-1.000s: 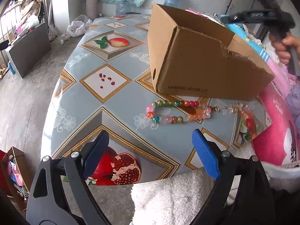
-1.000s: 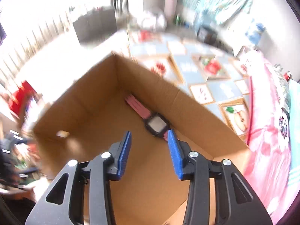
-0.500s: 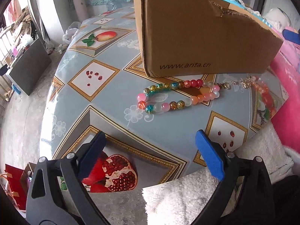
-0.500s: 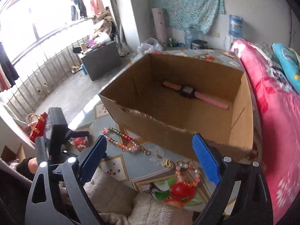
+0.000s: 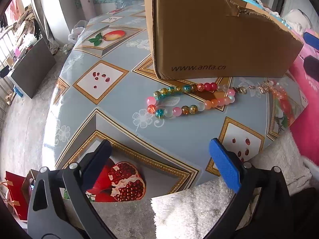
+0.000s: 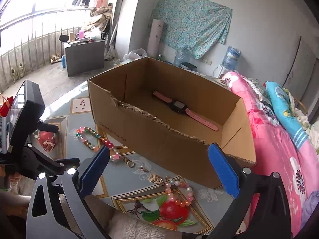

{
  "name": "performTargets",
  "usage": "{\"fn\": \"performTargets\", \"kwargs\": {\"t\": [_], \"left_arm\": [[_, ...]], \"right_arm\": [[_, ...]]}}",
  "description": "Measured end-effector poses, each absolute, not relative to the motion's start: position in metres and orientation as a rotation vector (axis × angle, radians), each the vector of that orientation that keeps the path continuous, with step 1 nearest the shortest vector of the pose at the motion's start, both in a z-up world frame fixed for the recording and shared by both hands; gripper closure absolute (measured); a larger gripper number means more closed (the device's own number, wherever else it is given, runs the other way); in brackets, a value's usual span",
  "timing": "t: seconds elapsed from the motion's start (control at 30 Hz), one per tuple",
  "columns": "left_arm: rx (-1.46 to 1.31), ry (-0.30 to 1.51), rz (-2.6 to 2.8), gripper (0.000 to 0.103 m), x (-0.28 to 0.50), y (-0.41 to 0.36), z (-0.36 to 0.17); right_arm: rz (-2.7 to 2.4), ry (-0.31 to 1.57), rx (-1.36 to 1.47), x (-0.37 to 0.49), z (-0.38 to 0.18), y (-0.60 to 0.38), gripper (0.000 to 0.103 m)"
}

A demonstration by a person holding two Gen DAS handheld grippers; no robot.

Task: Organize jewelry
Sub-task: 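Withdraw both grippers from the box back over the table, then reach both grippers to the multicolour beaded bracelet and close on it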

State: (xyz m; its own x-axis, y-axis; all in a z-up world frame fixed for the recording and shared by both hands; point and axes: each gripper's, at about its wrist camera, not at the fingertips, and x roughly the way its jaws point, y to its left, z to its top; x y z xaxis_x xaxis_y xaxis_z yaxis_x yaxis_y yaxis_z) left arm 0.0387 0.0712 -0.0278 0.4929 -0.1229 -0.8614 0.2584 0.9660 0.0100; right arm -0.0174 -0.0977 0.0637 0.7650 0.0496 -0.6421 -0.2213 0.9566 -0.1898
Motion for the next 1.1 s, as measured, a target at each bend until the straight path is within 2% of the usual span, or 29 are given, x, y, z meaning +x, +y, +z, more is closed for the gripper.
{"fn": "performTargets", "kwargs": {"t": [0.1,0.27,0.53,0.83,1.1], "left_arm": [[0.128,1.059,-0.211,0.008,0.04,0.074,-0.027],[0.032,0.996,-0.185,0.008,0.051,0.088,-0.012],[0.073,0.991,-0.16,0.007,0.073,0.068,-0.024],[0.116,1.046,-0.169,0.007,0.045,0.079,-0.029],[0.058,0.972,-0.157,0.008,0.054,0.081,-0.01]], "right_arm": [[0.164,0.724,-0.232,-0.016,0.054,-0.095,0.007],[0.214,0.775,-0.16,-0.015,0.044,-0.091,0.007],[0.256,0.796,-0.113,-0.016,0.04,-0.089,0.007],[0.272,0.853,-0.016,-0.01,0.03,-0.099,0.019],[0.301,0.874,0.032,-0.005,0.025,-0.098,0.02]]}}
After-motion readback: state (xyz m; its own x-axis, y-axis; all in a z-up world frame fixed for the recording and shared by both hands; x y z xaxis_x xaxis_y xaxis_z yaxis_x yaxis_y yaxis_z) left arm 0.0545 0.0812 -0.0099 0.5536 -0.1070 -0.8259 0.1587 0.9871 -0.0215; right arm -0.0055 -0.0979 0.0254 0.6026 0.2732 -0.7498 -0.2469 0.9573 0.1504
